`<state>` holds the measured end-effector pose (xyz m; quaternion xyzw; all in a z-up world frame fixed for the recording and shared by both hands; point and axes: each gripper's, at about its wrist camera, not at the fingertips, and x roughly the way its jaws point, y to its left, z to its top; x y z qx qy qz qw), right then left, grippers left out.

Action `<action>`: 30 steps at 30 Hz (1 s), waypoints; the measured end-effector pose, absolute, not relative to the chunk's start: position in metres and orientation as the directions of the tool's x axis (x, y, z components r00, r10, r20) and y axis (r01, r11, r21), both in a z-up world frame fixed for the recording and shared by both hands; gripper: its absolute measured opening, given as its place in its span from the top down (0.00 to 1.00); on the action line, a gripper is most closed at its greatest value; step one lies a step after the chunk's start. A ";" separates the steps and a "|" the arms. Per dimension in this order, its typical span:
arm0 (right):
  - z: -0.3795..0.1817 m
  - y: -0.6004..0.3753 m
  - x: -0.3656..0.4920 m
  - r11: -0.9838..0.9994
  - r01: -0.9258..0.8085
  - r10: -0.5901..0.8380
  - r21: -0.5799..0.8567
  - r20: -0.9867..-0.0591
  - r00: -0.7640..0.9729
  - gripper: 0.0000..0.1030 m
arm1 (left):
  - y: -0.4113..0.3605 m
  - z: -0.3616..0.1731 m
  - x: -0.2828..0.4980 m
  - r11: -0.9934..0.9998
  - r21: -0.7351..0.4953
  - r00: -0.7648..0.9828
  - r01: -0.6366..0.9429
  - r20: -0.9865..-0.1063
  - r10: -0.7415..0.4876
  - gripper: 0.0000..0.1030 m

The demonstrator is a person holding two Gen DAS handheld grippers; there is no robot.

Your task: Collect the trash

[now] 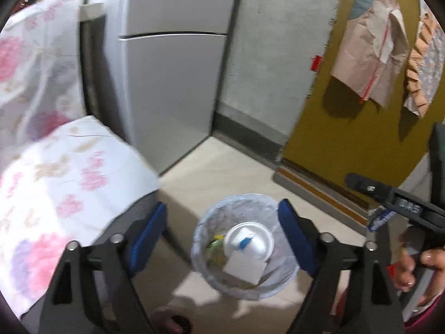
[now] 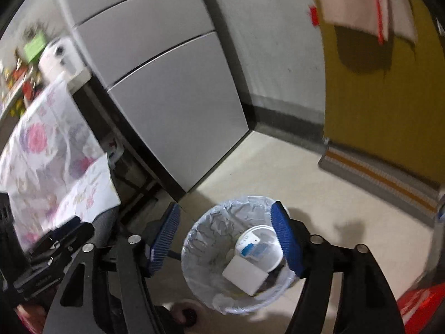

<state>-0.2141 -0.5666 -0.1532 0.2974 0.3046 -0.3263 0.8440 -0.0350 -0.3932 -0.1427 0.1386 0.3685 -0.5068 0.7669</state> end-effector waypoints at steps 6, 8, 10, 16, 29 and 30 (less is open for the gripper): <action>-0.112 -0.508 -0.192 0.743 0.650 -0.336 0.160 -0.751 0.569 0.16 | -0.340 -0.104 -0.034 0.531 -0.127 0.278 0.838 -0.738 -0.615 0.07; -0.098 -0.487 -0.190 0.770 0.624 -0.336 0.133 -0.747 0.574 0.15 | -0.322 -0.096 -0.034 0.562 -0.091 0.296 0.822 -0.775 -0.558 0.07; -0.079 -0.463 -0.188 0.789 0.608 -0.354 0.083 -0.748 0.561 0.15 | -0.302 -0.088 -0.036 0.579 -0.070 0.290 0.812 -0.813 -0.505 0.07; -0.038 -0.405 -0.188 0.850 0.527 -0.359 0.005 -0.728 0.585 0.09 | -0.245 -0.058 -0.046 0.637 -0.027 0.355 0.771 -0.812 -0.464 0.07; -0.017 -0.390 -0.195 0.863 0.505 -0.361 -0.019 -0.722 0.590 0.09 | -0.201 -0.044 -0.049 0.744 0.021 0.439 0.667 -0.819 -0.370 0.07; -0.017 -0.392 -0.194 0.861 0.508 -0.360 -0.016 -0.724 0.588 0.09 | -0.201 -0.044 -0.048 0.747 0.022 0.440 0.664 -0.819 -0.368 0.07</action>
